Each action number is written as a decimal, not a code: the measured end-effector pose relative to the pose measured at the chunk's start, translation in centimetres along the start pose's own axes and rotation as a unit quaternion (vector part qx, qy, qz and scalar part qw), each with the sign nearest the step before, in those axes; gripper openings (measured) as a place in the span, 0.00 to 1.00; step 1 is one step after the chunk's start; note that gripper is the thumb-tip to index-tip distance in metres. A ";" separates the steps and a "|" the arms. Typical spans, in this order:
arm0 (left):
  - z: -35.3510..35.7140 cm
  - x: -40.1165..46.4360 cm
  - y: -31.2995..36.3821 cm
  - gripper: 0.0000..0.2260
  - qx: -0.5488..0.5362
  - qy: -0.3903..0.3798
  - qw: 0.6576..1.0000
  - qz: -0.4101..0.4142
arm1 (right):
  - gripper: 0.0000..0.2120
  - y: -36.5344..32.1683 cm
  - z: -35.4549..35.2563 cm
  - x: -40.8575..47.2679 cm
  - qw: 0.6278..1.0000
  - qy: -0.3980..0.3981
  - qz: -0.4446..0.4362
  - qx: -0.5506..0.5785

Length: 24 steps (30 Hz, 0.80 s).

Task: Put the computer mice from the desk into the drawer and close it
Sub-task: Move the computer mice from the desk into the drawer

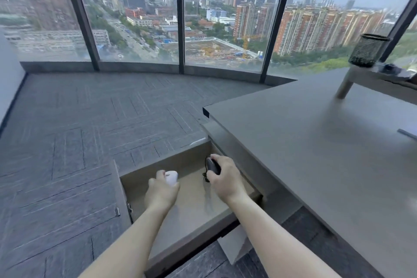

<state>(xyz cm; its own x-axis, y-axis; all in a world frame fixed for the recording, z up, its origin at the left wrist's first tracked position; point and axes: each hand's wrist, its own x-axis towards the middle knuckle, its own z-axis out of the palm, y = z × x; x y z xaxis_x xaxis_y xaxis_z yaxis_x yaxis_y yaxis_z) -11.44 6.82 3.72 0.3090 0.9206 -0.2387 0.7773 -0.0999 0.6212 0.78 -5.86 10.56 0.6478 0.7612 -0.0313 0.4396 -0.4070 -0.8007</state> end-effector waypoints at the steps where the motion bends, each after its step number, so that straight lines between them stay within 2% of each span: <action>1: 0.9 0.5 -0.2 0.26 0.018 -0.010 1.000 -0.005 | 0.23 1.0 1.2 0.9 1.000 -0.012 0.020 -0.020; 4: 3.2 1.7 -0.6 0.24 0.052 -0.029 0.998 -0.022 | 0.27 3.8 4.2 2.8 0.990 -0.066 0.071 -0.103; 9: 6.1 2.7 -1.1 0.23 0.101 -0.026 0.994 -0.032 | 0.26 6.0 7.1 3.9 0.945 -0.190 0.132 -0.229; 14: 6.6 2.7 -1.3 0.22 0.077 -0.015 0.996 -0.030 | 0.29 6.8 7.8 3.9 0.920 -0.218 0.162 -0.284; 18: 4.9 1.9 0.2 0.20 0.033 0.024 0.999 0.004 | 0.22 4.9 5.4 2.8 0.950 -0.146 0.109 -0.255; 21: 3.3 -0.2 3.8 0.18 -0.043 0.050 0.994 0.090 | 0.18 3.1 0.9 0.9 0.981 -0.023 0.049 -0.186; 24: 2.9 -3.8 9.2 0.15 -0.130 0.050 0.971 0.193 | 0.18 2.1 -5.5 -2.1 0.990 0.094 -0.001 -0.104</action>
<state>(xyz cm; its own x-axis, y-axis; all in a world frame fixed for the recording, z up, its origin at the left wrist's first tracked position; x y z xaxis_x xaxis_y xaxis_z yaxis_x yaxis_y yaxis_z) -3.89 1.30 8.23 0.4847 0.8672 0.1143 0.4458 -0.3573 0.8207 3.74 -11.05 12.25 0.7426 0.6627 0.0970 0.5463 -0.5156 -0.6601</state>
